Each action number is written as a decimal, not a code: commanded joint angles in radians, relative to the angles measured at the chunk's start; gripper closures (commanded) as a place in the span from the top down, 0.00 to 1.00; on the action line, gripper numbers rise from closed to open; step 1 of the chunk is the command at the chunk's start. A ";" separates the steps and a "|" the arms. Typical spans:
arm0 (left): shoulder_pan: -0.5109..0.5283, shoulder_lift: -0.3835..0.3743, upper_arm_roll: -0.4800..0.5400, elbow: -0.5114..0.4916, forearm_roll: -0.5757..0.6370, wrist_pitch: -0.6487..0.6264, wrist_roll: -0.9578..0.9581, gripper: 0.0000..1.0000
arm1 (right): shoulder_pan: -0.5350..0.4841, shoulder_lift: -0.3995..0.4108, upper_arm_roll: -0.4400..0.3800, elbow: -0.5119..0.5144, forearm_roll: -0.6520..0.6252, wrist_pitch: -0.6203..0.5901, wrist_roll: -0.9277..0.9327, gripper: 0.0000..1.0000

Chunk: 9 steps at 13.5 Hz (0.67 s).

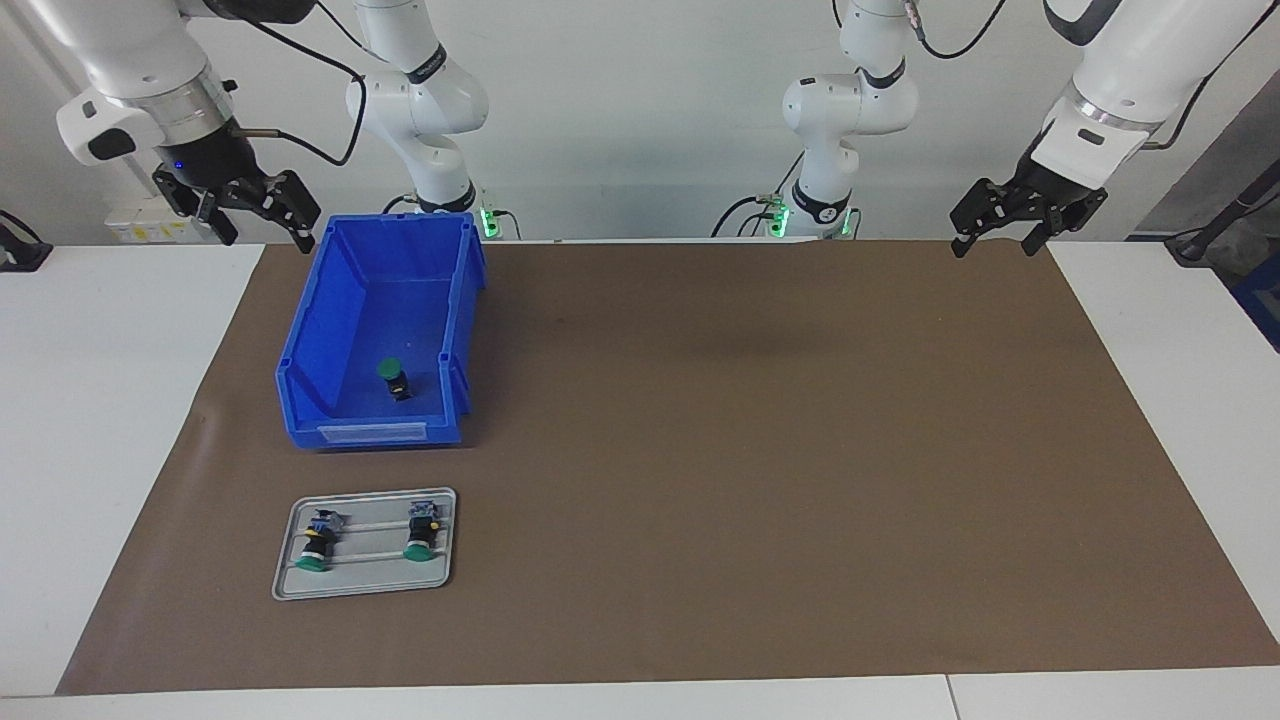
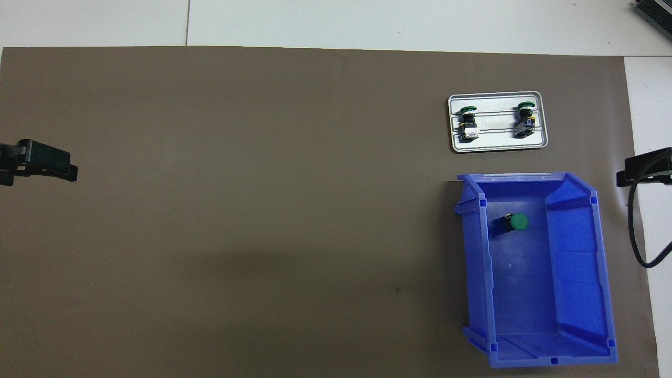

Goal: Place and press button with both arms

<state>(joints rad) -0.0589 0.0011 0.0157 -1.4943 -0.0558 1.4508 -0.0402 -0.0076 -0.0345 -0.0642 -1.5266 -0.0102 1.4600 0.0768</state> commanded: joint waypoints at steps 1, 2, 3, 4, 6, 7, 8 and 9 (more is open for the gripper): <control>0.007 -0.018 -0.007 -0.020 0.017 -0.003 -0.007 1.00 | -0.005 -0.015 0.004 -0.009 0.007 -0.010 -0.032 1.00; 0.007 -0.018 -0.007 -0.020 0.017 -0.003 -0.007 1.00 | -0.003 -0.015 0.007 -0.009 0.006 -0.015 -0.035 1.00; 0.007 -0.018 -0.007 -0.020 0.017 -0.003 -0.007 1.00 | -0.003 -0.016 0.006 -0.007 0.004 -0.018 -0.041 1.00; 0.007 -0.018 -0.007 -0.018 0.017 -0.003 -0.007 1.00 | -0.003 -0.016 0.006 -0.007 -0.002 -0.014 -0.045 1.00; 0.007 -0.018 -0.007 -0.020 0.017 -0.003 -0.007 1.00 | -0.003 -0.016 0.010 -0.007 -0.021 -0.007 -0.045 1.00; 0.007 -0.018 -0.007 -0.020 0.017 -0.003 -0.009 1.00 | -0.002 -0.016 0.012 -0.007 -0.021 -0.009 -0.042 1.00; 0.007 -0.018 -0.007 -0.020 0.017 -0.003 -0.007 1.00 | 0.000 -0.016 0.014 -0.007 -0.021 -0.010 -0.040 1.00; 0.007 -0.018 -0.007 -0.020 0.017 -0.003 -0.007 1.00 | 0.000 -0.016 0.014 -0.007 -0.021 -0.010 -0.041 1.00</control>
